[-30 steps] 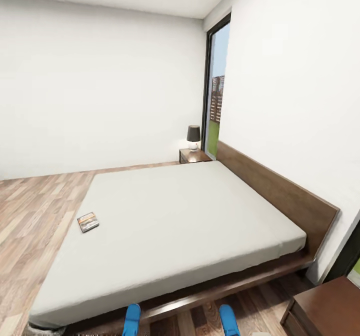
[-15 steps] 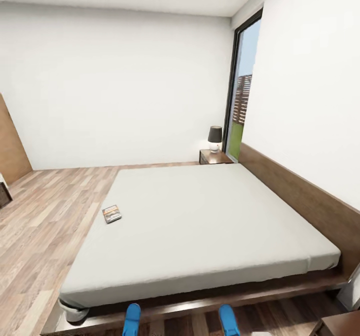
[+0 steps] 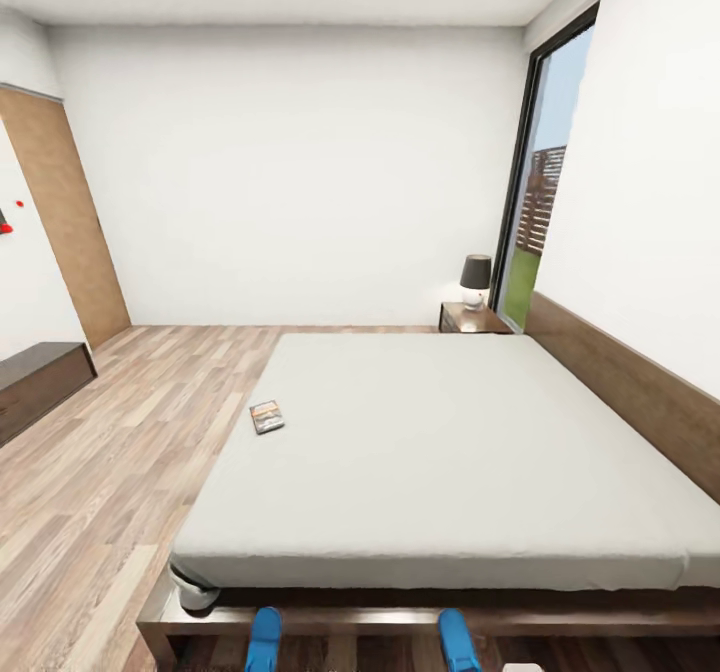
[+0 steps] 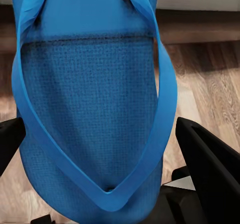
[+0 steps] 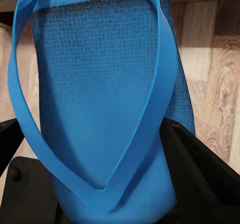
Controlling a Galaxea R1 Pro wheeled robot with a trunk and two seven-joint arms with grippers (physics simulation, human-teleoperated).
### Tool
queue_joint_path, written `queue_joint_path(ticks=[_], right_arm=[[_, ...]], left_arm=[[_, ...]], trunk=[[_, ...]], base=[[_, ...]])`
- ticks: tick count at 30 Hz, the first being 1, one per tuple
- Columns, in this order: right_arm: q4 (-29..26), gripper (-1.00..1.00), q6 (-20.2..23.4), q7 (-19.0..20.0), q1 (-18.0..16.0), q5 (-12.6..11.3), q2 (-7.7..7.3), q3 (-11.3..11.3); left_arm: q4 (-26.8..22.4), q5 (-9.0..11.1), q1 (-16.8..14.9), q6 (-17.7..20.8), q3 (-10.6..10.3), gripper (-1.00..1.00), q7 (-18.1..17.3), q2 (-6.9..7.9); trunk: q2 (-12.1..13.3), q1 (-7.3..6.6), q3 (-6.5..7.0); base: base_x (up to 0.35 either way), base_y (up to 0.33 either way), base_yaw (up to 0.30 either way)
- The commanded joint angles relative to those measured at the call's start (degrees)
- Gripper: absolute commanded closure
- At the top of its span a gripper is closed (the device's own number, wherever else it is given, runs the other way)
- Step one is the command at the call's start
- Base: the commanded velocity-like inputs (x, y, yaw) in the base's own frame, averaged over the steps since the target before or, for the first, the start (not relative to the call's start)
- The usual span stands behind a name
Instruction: In the bedroom, move the book from the bed onto either nightstand, and place the two sandals side by side next to the bed.
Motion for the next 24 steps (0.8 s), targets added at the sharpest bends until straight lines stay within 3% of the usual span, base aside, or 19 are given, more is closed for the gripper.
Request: queue_joint_path(ticks=[1,10,24], right_arm=[[0.19,1.0,-0.12,0.25,-0.05,-0.65,0.02,0.47],[0.18,1.0,-0.12,0.2,-0.05,-0.76,0.02,0.48],[0.18,1.0,-0.12,0.45,-0.05,-0.97,-0.9,0.41]], left_arm=[[0.07,-0.47,-0.03,-0.2,0.47,1.0,-0.16,0.0],[0.07,-0.47,-0.03,-0.16,0.47,1.0,-0.16,0.0],[-0.15,-0.06,-0.03,0.1,1.07,1.0,-0.12,0.7]], trunk=[[-0.05,0.02,-0.02],[-0.05,0.02,-0.02],[-0.05,0.02,-0.02]], base=[[-0.129,0.0,0.292],[-0.256,0.0,0.078],[-0.012,0.0,0.001]])
